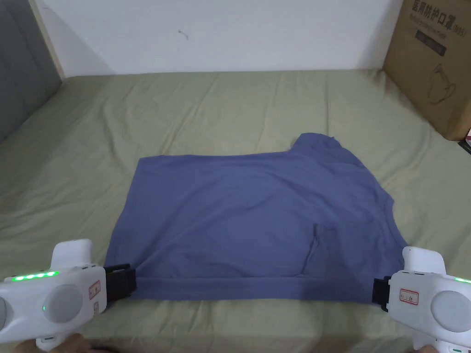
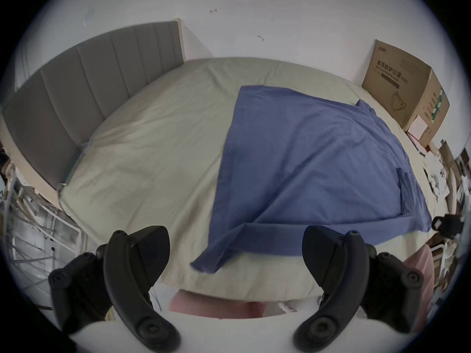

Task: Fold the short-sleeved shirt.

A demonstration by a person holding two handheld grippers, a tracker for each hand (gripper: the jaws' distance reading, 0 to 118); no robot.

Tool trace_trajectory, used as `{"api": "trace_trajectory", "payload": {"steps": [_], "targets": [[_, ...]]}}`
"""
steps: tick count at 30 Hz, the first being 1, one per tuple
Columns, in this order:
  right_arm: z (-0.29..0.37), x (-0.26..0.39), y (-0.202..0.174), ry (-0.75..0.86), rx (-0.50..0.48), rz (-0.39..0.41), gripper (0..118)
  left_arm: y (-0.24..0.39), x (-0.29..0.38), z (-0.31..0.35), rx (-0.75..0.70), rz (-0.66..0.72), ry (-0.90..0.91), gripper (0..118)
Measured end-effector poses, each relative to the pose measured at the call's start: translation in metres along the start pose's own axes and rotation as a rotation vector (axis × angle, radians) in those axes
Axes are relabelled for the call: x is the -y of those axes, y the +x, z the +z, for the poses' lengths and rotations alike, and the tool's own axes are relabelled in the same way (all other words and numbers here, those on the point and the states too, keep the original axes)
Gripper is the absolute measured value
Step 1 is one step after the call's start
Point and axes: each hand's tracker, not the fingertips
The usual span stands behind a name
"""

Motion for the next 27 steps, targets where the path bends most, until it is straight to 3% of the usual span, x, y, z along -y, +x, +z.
{"api": "trace_trajectory", "payload": {"steps": [2, 3, 4, 5, 6, 14, 15, 16, 18, 21, 22, 23, 24, 26, 27], "targets": [[-0.005, 0.001, 0.004, -0.017, 0.008, -0.01, 2, 0.0, -0.002, -0.02, 0.047, 0.012, -0.042, 106], [-0.007, 0.002, 0.007, -0.024, 0.013, -0.015, 2, 0.001, -0.002, -0.031, 0.079, 0.019, -0.074, 92], [-0.009, 0.003, 0.009, -0.03, 0.017, -0.022, 2, 0.003, 0.0, -0.044, 0.09, 0.008, -0.136, 66], [-0.009, 0.004, 0.012, -0.038, 0.017, -0.03, 2, 0.006, 0.004, -0.051, 0.062, 0.005, -0.192, 29], [-0.009, 0.005, 0.015, -0.04, 0.017, -0.039, 2, 0.009, 0.008, -0.056, 0.067, -0.011, -0.202, 8], [0.001, -0.002, 0.031, 0.0, 0.064, -0.044, 2, 0.012, -0.007, -0.032, 0.042, -0.008, -0.136, 6], [0.0, -0.005, 0.034, 0.004, 0.08, -0.046, 7, 0.012, -0.005, -0.031, 0.041, 0.001, -0.133, 7], [-0.004, -0.009, 0.037, -0.007, 0.104, -0.042, 21, 0.012, -0.004, -0.031, 0.041, 0.003, -0.131, 7], [-0.012, -0.014, 0.045, -0.026, 0.138, -0.026, 73, 0.015, -0.002, -0.03, 0.032, -0.009, -0.139, 7], [-0.026, -0.019, 0.063, -0.041, 0.136, -0.052, 71, 0.017, 0.0, -0.028, 0.025, -0.026, -0.14, 7], [-0.03, -0.019, 0.07, -0.061, 0.114, -0.098, 65, 0.017, 0.001, -0.029, 0.025, -0.027, -0.142, 7], [-0.032, -0.019, 0.075, -0.058, 0.093, -0.113, 46, 0.016, 0.001, -0.03, 0.024, -0.028, -0.142, 7], [-0.036, -0.017, 0.081, -0.049, 0.077, -0.115, 8, 0.016, 0.001, -0.03, 0.024, -0.027, -0.146, 7], [-0.048, -0.012, 0.084, -0.084, 0.088, -0.119, 5, 0.017, 0.001, -0.031, 0.023, -0.024, -0.151, 7], [-0.05, -0.011, 0.082, -0.108, 0.035, -0.131, 5, 0.017, 0.001, -0.03, 0.022, -0.023, -0.154, 7]]}}
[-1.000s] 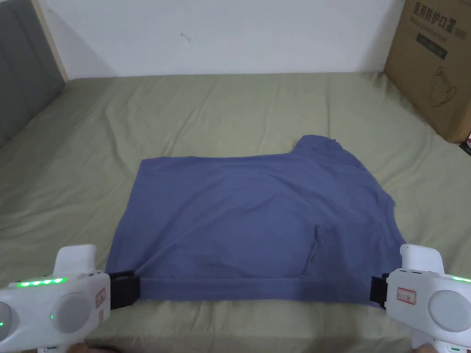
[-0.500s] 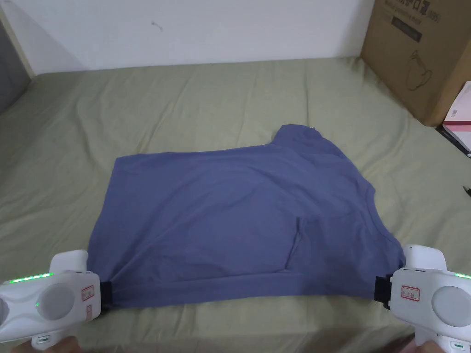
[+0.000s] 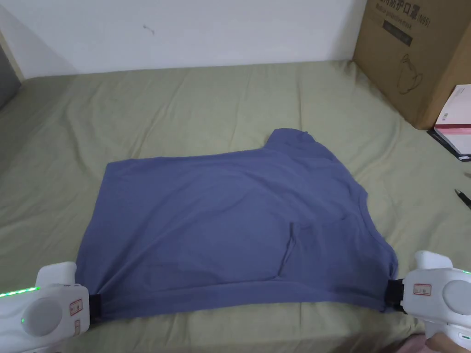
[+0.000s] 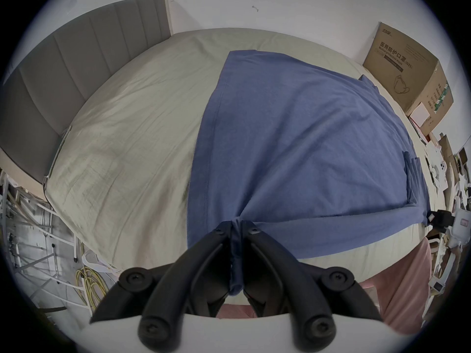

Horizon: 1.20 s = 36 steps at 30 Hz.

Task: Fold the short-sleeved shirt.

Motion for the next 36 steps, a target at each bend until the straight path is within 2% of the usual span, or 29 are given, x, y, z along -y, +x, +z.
{"api": "trace_trajectory", "payload": {"steps": [4, 8, 11, 13, 17, 26, 27, 28, 29, 30, 31, 33, 36], "targets": [[0.021, -0.007, -0.009, 0.068, 0.036, 0.079, 5, 0.0, -0.002, 0.002, -0.004, -0.002, -0.005, 7], [0.045, -0.02, -0.013, 0.094, 0.017, 0.058, 5, 0.004, -0.012, 0.015, -0.017, -0.028, -0.007, 7], [0.055, -0.04, -0.021, 0.134, 0.025, 0.075, 5, 0.009, -0.028, 0.029, -0.016, -0.102, 0.016, 7], [0.054, -0.059, -0.028, 0.148, 0.017, 0.076, 5, 0.008, -0.048, 0.033, -0.017, -0.103, 0.015, 7], [0.037, -0.1, -0.046, 0.156, 0.041, 0.09, 5, 0.01, -0.091, 0.029, 0.001, -0.071, 0.049, 7], [-0.036, -0.165, -0.084, 0.075, 0.133, 0.167, 5, 0.038, -0.163, -0.042, -0.042, -0.107, 0.038, 8], [-0.043, -0.167, -0.086, 0.073, 0.139, 0.164, 5, 0.039, -0.166, -0.05, -0.043, -0.109, 0.034, 18], [-0.049, -0.169, -0.086, 0.07, 0.147, 0.159, 6, 0.039, -0.168, -0.056, -0.049, -0.108, 0.023, 39], [-0.051, -0.17, -0.085, 0.068, 0.149, 0.154, 15, 0.04, -0.168, -0.059, -0.066, -0.105, 0.016, 67], [-0.053, -0.169, -0.085, 0.066, 0.154, 0.15, 41, 0.039, -0.167, -0.061, -0.092, -0.107, 0.015, 100], [-0.052, -0.167, -0.086, 0.068, 0.169, 0.141, 64, 0.035, -0.166, -0.062, -0.091, -0.109, 0.016, 110], [-0.05, -0.166, -0.083, 0.082, 0.167, 0.133, 73, 0.026, -0.161, -0.055, -0.081, -0.097, 0.035, 109], [-0.032, -0.156, -0.088, 0.11, 0.093, 0.13, 74, 0.016, -0.153, -0.038, -0.072, -0.077, 0.05, 108]]}}
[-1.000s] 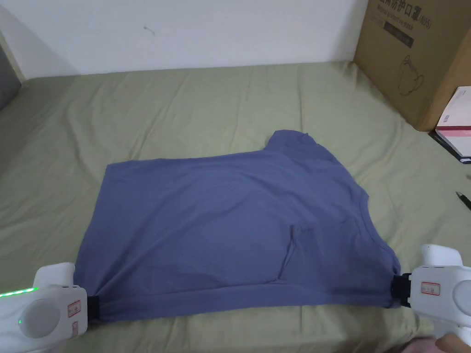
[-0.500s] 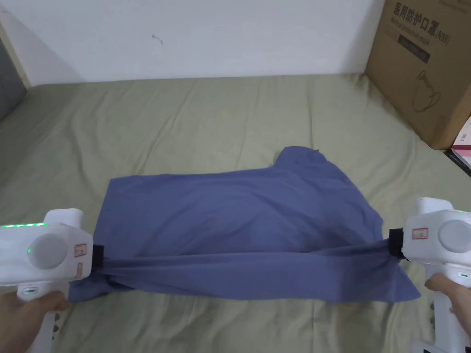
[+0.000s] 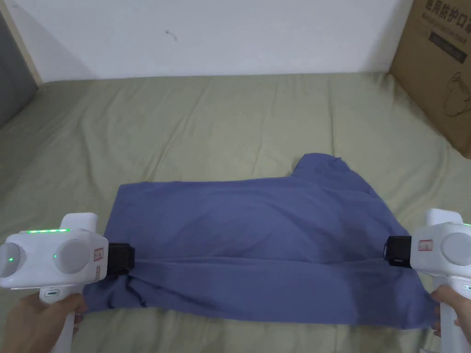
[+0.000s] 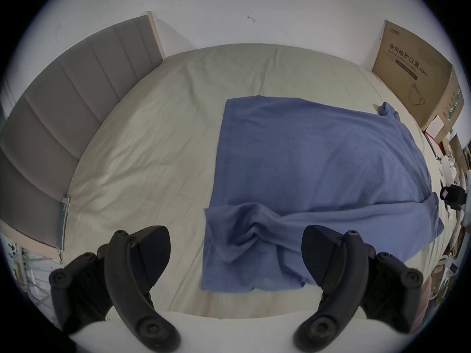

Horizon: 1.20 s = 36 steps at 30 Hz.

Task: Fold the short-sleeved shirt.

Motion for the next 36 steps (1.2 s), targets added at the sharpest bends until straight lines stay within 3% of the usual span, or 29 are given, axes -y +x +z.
{"api": "trace_trajectory", "payload": {"steps": [2, 3, 6, 10, 14, 15, 17, 18, 19, 23, 25, 29, 31, 32, 36], "targets": [[0.016, 0.008, -0.006, 0.031, -0.032, 0.012, 72, -0.004, 0.011, 0.015, 0.004, 0.006, 0.024, 103], [0.025, 0.014, -0.012, 0.047, -0.05, 0.036, 63, -0.005, 0.018, 0.024, 0.01, 0.007, 0.035, 88], [0.037, 0.035, -0.028, 0.089, -0.019, 0.077, 2, -0.005, 0.043, 0.04, 0.007, 0.01, 0.051, 1], [0.038, 0.071, -0.043, 0.003, -0.165, 0.038, 2, -0.004, 0.084, 0.052, 0.071, 0.081, 0.093, 0], [0.03, 0.095, -0.058, -0.046, -0.152, 0.086, 1, -0.008, 0.093, 0.043, 0.059, 0.086, 0.068, 0], [0.029, 0.098, -0.058, -0.064, -0.169, 0.076, 1, -0.012, 0.09, 0.039, 0.059, 0.093, 0.073, 19], [0.03, 0.103, -0.061, -0.068, -0.173, 0.072, 1, -0.019, 0.077, 0.028, 0.077, 0.148, 0.072, 81], [0.031, 0.105, -0.061, -0.07, -0.17, 0.073, 1, -0.024, 0.072, 0.02, 0.065, 0.176, 0.067, 107], [0.032, 0.107, -0.061, -0.072, -0.168, 0.078, 1, -0.027, 0.065, 0.011, 0.063, 0.181, 0.062, 110], [0.036, 0.112, -0.058, -0.079, -0.163, 0.087, 1, -0.032, 0.051, -0.024, 0.035, 0.149, -0.013, 101], [0.038, 0.112, -0.055, -0.079, -0.151, 0.077, 1, -0.03, 0.053, -0.042, 0.054, 0.152, -0.076, 59], [0.039, 0.116, -0.048, -0.087, -0.141, 0.056, 1, -0.024, 0.058, -0.045, 0.037, 0.141, -0.066, 57], [0.039, 0.118, -0.044, -0.09, -0.129, 0.053, 1, -0.022, 0.054, -0.037, 0.021, 0.087, -0.036, 20], [0.038, 0.119, -0.042, -0.091, -0.126, 0.053, 1, -0.021, 0.054, -0.034, 0.031, 0.089, -0.042, 11], [0.041, 0.117, -0.034, -0.089, -0.106, 0.044, 1, -0.023, 0.053, -0.034, 0.043, 0.086, -0.05, 8]]}}
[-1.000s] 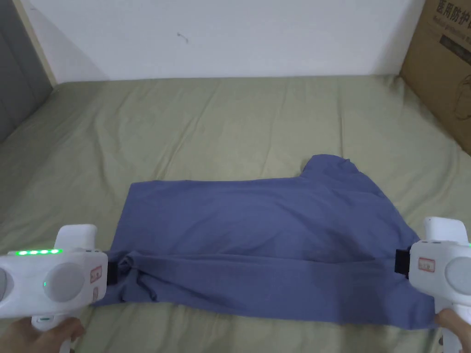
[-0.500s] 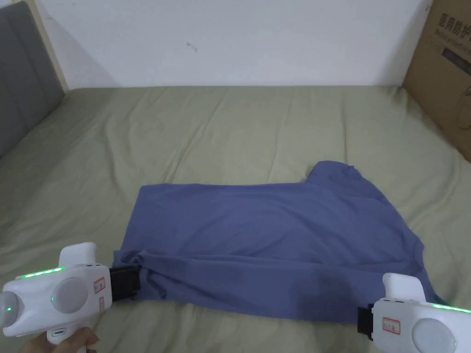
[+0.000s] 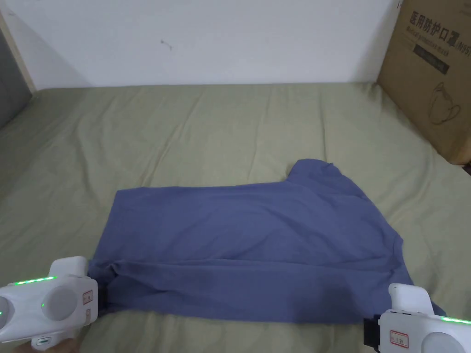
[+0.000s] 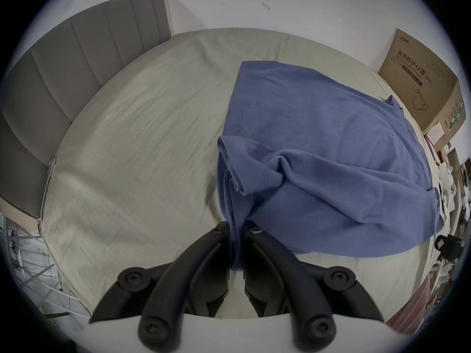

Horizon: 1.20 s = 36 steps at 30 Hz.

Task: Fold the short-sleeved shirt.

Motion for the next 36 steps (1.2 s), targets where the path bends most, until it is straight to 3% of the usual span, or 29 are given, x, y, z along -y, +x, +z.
{"api": "trace_trajectory", "payload": {"steps": [3, 4, 5, 6, 7, 12, 14, 15, 17, 18, 25, 36], "targets": [[0.005, -0.008, 0.011, 0.042, 0.018, -0.008, 6, 0.0, -0.001, 0.003, 0.001, -0.01, 0.001, 8], [0.005, -0.014, 0.017, 0.059, 0.035, -0.011, 19, 0.001, -0.001, 0.005, 0.0, -0.018, 0.0, 8], [0.004, -0.021, 0.024, 0.07, 0.05, -0.019, 42, 0.001, -0.002, 0.006, 0.0, -0.025, 0.0, 8], [-0.001, -0.03, 0.033, 0.072, 0.054, -0.021, 77, 0.001, -0.002, 0.006, 0.0, -0.03, -0.002, 8], [-0.01, -0.04, 0.044, 0.072, 0.056, -0.028, 90, 0.001, -0.002, 0.006, 0.001, -0.031, -0.004, 8], [-0.061, -0.067, 0.085, -0.043, 0.113, -0.081, 86, 0.0, -0.002, 0.006, 0.008, -0.02, -0.01, 8], [-0.075, -0.063, 0.093, -0.078, 0.039, -0.088, 85, 0.0, -0.002, 0.006, 0.01, -0.022, -0.013, 8], [-0.074, -0.061, 0.092, -0.055, 0.067, -0.085, 81, 0.0, -0.002, 0.006, 0.009, -0.024, -0.014, 8], [-0.062, -0.061, 0.084, -0.04, 0.066, -0.062, 49, 0.001, -0.003, 0.006, 0.005, -0.039, -0.021, 8], [-0.058, -0.061, 0.082, -0.033, 0.049, -0.055, 22, 0.002, -0.004, 0.008, 0.005, -0.046, -0.02, 8], [-0.039, -0.062, 0.061, -0.039, 0.07, 0.009, 14, -0.007, -0.004, 0.035, 0.023, -0.079, -0.002, 8], [0.014, -0.004, 0.1, -0.03, 0.128, -0.015, 13, -0.015, 0.063, 0.071, -0.017, -0.141, -0.054, 7]]}}
